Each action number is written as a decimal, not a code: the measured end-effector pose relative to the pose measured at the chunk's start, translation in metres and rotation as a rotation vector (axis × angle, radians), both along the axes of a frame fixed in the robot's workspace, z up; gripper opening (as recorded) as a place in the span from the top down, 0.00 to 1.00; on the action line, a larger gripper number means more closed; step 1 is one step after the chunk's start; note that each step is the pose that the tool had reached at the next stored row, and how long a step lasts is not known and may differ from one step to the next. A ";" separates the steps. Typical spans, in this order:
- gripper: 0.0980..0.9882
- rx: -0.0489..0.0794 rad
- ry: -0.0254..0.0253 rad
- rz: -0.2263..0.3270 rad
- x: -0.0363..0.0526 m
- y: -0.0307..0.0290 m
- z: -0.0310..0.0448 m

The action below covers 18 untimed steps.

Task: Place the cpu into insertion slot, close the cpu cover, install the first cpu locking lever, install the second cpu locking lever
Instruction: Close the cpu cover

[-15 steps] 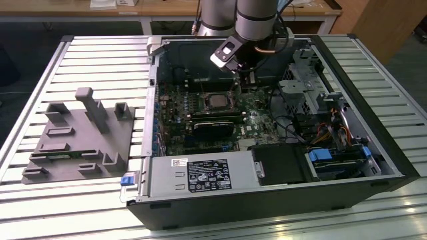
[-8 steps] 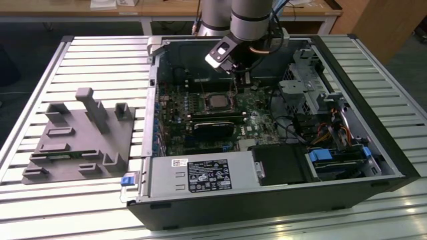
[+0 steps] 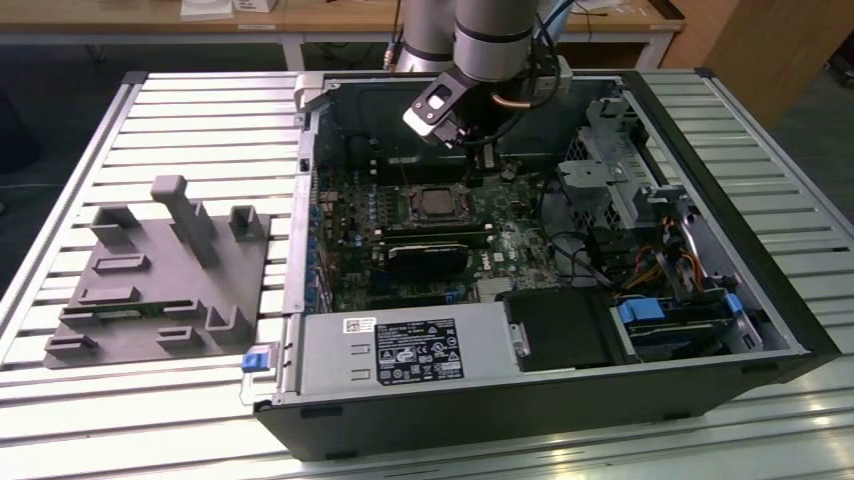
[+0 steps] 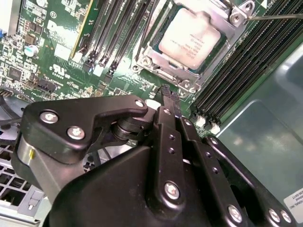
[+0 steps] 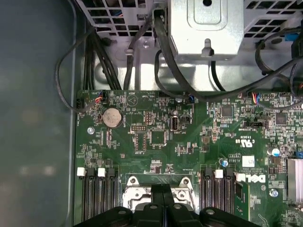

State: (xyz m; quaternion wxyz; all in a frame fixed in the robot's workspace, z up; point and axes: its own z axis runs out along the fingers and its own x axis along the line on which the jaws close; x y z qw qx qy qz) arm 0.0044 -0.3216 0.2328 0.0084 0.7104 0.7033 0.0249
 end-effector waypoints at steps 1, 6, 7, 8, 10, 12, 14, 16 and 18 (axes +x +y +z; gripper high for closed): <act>0.99 0.000 0.0000 0.000 0.0000 0.0000 0.0000; 0.99 0.000 0.0343 0.000 0.0000 0.0000 -0.0005; 0.99 0.000 0.0484 0.000 0.0001 0.0000 -0.0007; 0.99 0.000 0.0533 0.000 0.0001 0.0000 -0.0007; 0.99 0.000 0.0557 0.000 0.0001 0.0000 -0.0006; 0.99 0.000 0.0564 0.000 -0.0001 0.0000 -0.0008; 0.99 0.000 0.0563 0.000 -0.0010 -0.0001 -0.0011; 0.99 0.000 0.0564 0.000 -0.0036 -0.0008 -0.0014; 0.99 0.001 0.0564 0.000 -0.0063 -0.0024 -0.0020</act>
